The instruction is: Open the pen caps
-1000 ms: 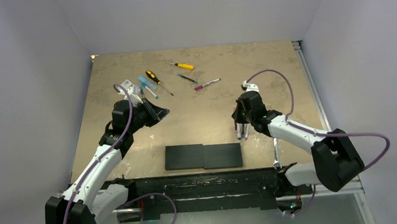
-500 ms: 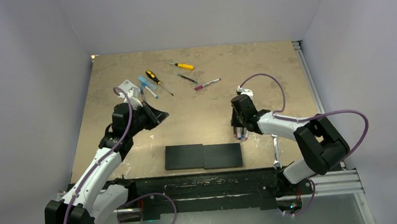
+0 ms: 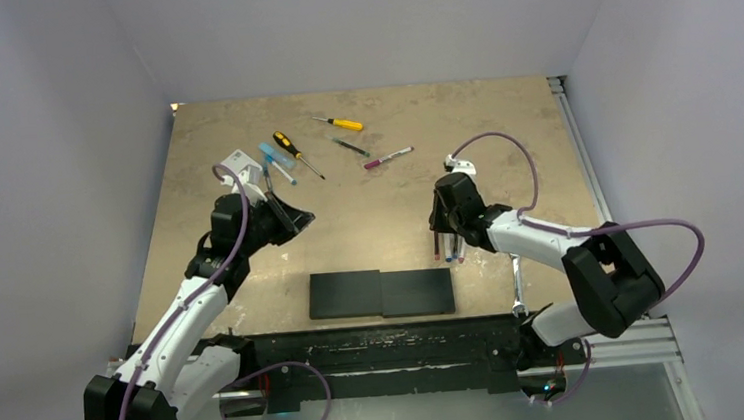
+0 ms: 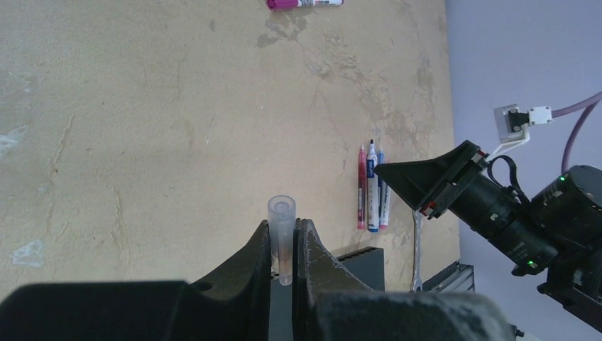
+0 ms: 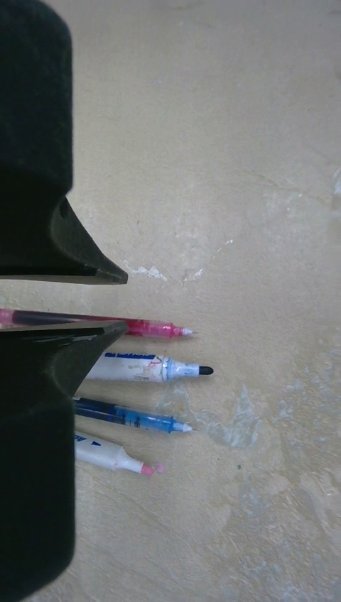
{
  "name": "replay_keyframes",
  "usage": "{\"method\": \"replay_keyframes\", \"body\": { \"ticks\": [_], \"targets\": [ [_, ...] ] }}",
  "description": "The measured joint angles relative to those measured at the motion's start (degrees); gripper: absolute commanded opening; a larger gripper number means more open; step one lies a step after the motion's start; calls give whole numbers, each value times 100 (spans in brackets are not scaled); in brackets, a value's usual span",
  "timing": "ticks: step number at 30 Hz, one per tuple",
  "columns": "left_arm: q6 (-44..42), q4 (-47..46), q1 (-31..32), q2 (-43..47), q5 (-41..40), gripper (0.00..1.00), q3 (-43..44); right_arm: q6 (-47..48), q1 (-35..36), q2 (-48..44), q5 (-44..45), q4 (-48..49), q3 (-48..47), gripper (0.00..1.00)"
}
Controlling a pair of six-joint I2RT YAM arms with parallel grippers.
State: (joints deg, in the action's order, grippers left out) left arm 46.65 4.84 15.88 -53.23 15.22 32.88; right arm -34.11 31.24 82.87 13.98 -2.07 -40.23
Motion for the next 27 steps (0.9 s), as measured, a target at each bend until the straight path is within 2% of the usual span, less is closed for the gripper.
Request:
{"method": "replay_keyframes", "body": {
  "ticks": [5, 10, 15, 22, 27],
  "targets": [
    [-37, 297, 2, 48, -380, 0, 0, 9, 109, -358, -144, 9, -28, 35],
    [-92, 892, 0, 28, -1384, 0, 59, 120, 470, -1255, -791, 529, -15, 43],
    [-199, 1150, -79, -1143, -2186, 0, 411, 197, 708, -1672, -1370, 1172, 164, 54],
    [-302, 1182, -131, -2533, -2789, 0, 935, 356, 726, -1821, -1628, 1285, 472, 62],
    [-341, 1043, -131, -3202, -3119, 12, 1207, 459, 726, -1917, -1685, 1368, 479, 67]
  ]
}}
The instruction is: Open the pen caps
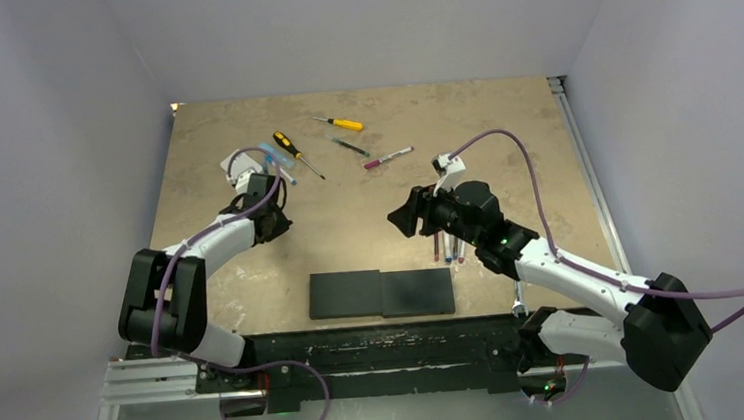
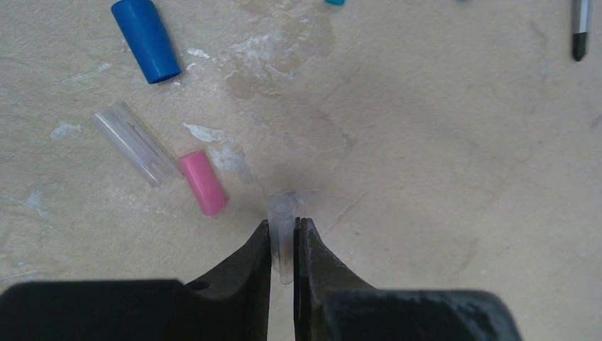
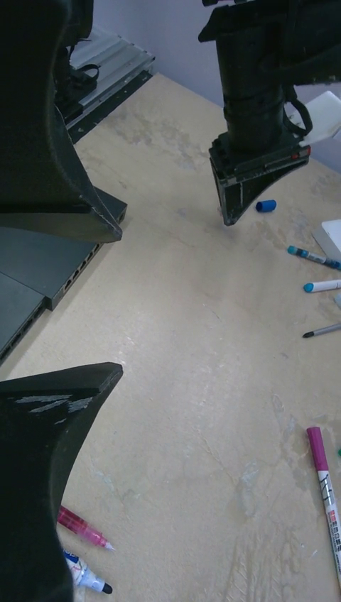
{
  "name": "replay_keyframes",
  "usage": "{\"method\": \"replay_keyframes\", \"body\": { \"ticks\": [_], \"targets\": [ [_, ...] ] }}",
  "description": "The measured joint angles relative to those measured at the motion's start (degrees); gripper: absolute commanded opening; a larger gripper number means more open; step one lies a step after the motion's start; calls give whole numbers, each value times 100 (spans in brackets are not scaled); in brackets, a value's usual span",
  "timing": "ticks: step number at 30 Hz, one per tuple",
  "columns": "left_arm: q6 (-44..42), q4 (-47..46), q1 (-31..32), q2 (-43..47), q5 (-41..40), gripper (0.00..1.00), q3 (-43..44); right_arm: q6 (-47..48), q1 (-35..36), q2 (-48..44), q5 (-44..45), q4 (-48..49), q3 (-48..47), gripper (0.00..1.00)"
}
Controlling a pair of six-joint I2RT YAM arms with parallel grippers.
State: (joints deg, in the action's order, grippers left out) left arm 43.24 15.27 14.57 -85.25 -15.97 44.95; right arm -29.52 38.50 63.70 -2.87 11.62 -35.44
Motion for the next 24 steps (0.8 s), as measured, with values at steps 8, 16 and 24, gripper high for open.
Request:
{"method": "replay_keyframes", "body": {
  "ticks": [8, 16, 24],
  "targets": [
    [2, -31, 0, -393, -278, 21, 0, 146, 0, -2, -116, 2, 0, 73],
    [-15, -74, 0, -389, -225, 38, 0, 205, 0, -2, -120, -48, 0, 81],
    [-101, 74, 0, 55, 81, 43, 0, 205, 2, 188, 219, -138, -234, 79]
  ]
}}
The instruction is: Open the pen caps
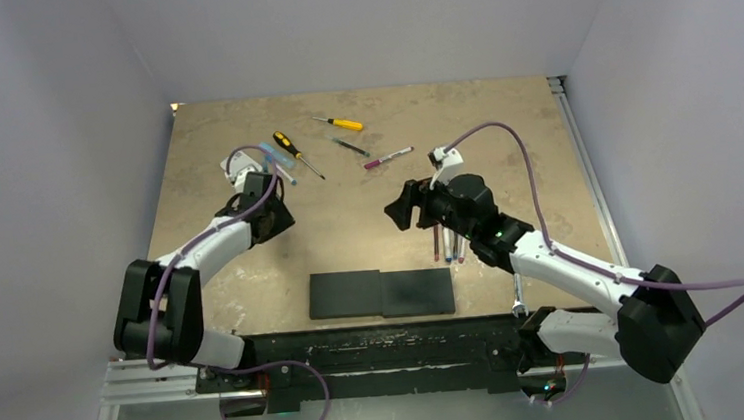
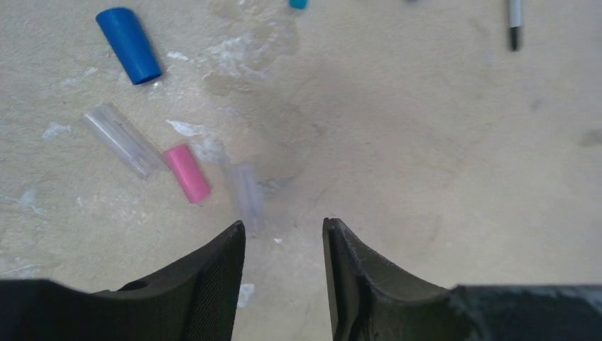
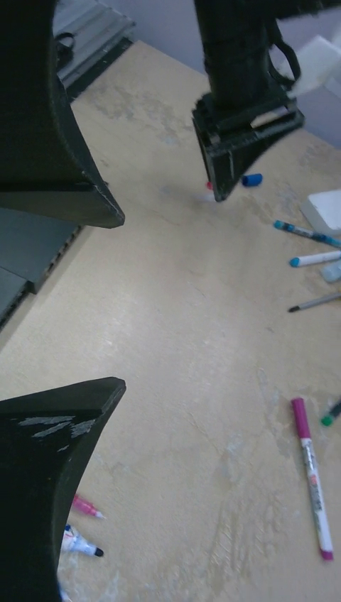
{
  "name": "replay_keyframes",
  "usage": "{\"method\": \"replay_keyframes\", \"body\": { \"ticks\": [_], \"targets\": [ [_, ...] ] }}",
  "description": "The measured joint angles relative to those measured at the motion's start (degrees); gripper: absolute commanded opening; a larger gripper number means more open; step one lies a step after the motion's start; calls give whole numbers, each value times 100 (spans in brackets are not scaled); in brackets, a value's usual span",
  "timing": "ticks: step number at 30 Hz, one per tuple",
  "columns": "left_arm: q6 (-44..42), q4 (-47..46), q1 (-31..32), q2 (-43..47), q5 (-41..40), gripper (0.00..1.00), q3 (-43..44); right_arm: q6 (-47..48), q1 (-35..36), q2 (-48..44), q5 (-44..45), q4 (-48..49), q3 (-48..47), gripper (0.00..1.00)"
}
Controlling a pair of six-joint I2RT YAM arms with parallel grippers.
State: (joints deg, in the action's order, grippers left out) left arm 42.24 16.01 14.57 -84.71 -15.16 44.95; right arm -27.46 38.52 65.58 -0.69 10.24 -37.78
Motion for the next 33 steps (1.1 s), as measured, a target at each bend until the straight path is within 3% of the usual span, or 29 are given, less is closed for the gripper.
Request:
{"method": "replay_keyframes", "body": {
  "ticks": [4, 7, 9, 12, 15, 21, 33],
  "targets": [
    [22, -94, 9, 787, 407, 43, -33, -63, -42, 656, 629, -11, -625, 77],
    [79, -332, 50, 1523, 726, 43, -157, -136, -225, 1580, 949, 4, -1390, 70],
    [131, -466, 94, 1943, 922, 41, -271, -149, -385, 2157, 1123, -2, -1823, 60],
    [195, -485, 140, 2393, 1172, 39, -474, -157, -754, 3049, 1274, -20, -2494, 39],
    [256, -452, 160, 2697, 1384, 37, -706, -203, -1252, 3849, 1281, -48, -3134, 29],
    [323, -358, 173, 3040, 1762, 36, -918, 22, -1814, 5080, 1121, -151, -4336, 23],
    [468, -278, 208, 3399, 1919, 35, -1193, 160, -1840, 6625, 546, -623, -6131, 21]
  ]
}}
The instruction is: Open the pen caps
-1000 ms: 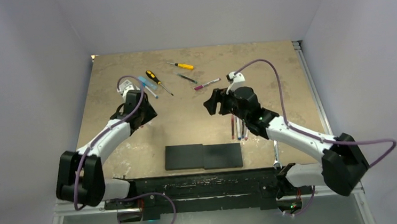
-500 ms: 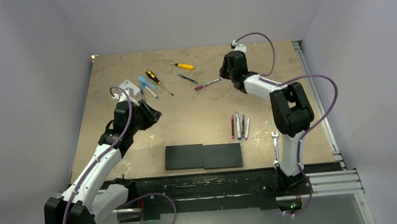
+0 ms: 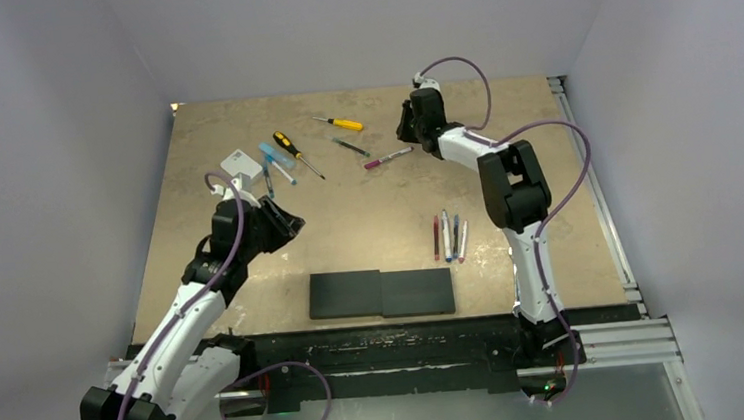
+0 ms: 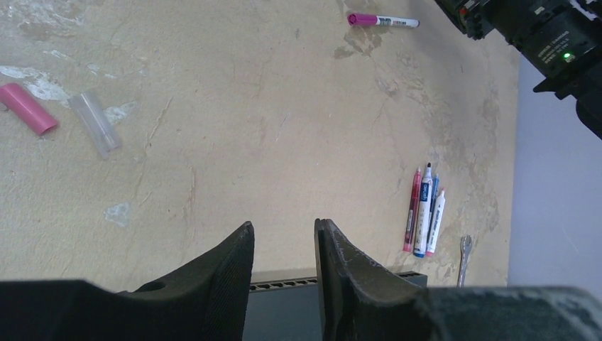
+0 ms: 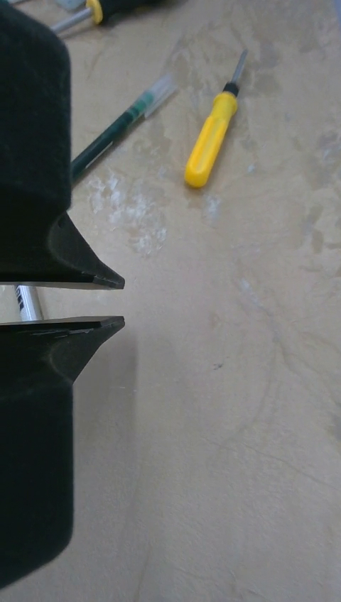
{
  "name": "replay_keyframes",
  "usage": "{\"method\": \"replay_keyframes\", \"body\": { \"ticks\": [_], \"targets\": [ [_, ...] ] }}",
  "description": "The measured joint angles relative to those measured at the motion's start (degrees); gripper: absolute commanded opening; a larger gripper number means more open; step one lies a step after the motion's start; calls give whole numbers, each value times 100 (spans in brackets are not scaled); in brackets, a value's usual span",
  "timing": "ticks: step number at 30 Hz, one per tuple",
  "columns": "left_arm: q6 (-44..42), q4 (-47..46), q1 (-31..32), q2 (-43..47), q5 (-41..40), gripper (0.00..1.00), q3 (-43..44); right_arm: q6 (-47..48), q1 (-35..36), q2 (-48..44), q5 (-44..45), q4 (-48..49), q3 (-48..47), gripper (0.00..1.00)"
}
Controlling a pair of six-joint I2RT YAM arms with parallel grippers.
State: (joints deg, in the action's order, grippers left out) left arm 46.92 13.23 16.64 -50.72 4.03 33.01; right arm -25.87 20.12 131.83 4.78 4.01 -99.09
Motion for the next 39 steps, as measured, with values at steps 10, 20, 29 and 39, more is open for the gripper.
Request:
{"method": "replay_keyframes", "body": {
  "ticks": [10, 20, 29, 39],
  "targets": [
    [4, 120, 0, 149, -17, 34, -4, 7, 0, 31, -149, 46, 479, 21],
    [59, 2, 0, 140, 90, 34, -214, 22, 57, -901, -170, 205, 1873, 20],
    [157, -282, 63, 24, 330, 34, -374, 0, 787, -1801, -63, 122, 2846, 26],
    [201, -339, 122, 24, 372, 34, -389, 363, 1019, -2409, 249, 157, 3060, 72]
  ]
}}
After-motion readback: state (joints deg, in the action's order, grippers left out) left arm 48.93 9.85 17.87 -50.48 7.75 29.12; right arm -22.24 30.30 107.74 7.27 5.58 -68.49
